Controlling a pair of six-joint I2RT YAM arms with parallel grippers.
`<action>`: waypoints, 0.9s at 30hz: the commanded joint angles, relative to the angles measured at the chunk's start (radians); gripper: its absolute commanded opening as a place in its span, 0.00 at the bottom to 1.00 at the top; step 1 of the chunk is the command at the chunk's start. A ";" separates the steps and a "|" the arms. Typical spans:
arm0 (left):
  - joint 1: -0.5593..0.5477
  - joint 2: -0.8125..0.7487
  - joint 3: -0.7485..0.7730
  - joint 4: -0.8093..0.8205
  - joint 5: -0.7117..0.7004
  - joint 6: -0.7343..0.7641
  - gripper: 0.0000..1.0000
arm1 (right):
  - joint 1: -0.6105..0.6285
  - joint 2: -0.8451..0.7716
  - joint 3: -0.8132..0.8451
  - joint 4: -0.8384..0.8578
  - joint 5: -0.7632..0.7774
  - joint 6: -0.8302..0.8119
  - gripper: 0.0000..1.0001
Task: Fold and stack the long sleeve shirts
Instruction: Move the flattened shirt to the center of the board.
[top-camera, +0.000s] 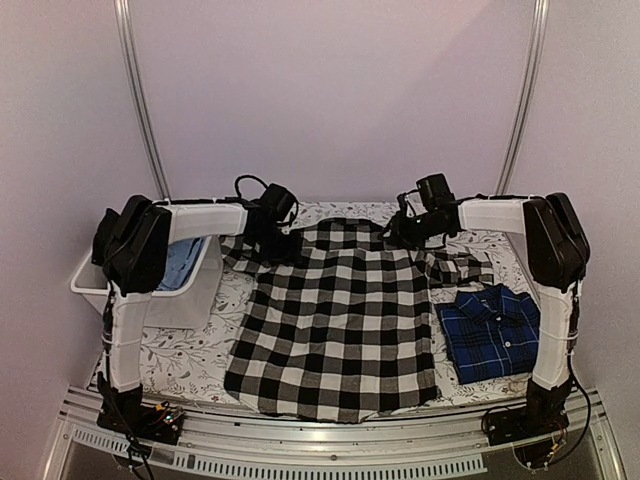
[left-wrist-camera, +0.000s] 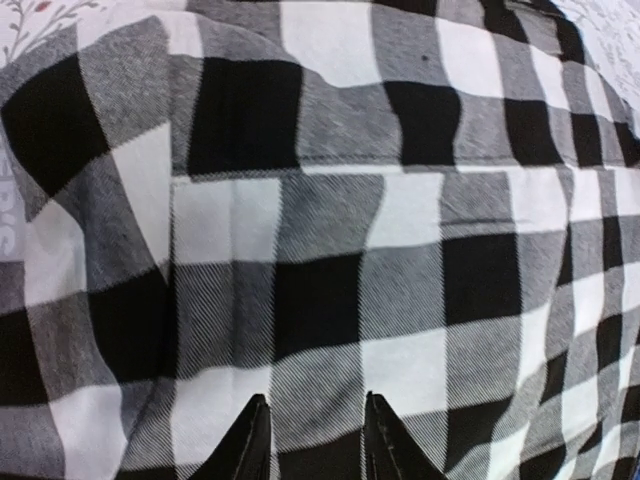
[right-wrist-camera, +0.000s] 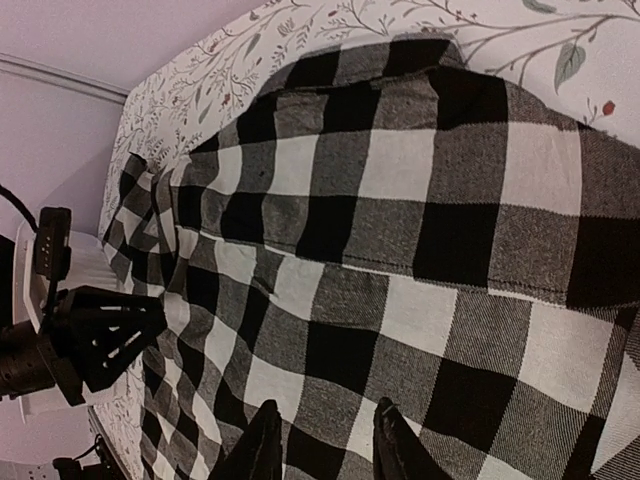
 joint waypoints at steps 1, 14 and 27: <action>0.044 0.075 0.086 -0.034 -0.031 0.036 0.32 | -0.015 -0.041 -0.104 -0.020 0.100 -0.047 0.30; 0.163 0.256 0.231 -0.090 -0.031 0.045 0.31 | -0.070 0.054 -0.149 -0.032 0.145 -0.065 0.30; 0.230 0.393 0.488 -0.184 -0.002 0.050 0.31 | -0.130 0.282 0.160 -0.153 0.116 -0.124 0.30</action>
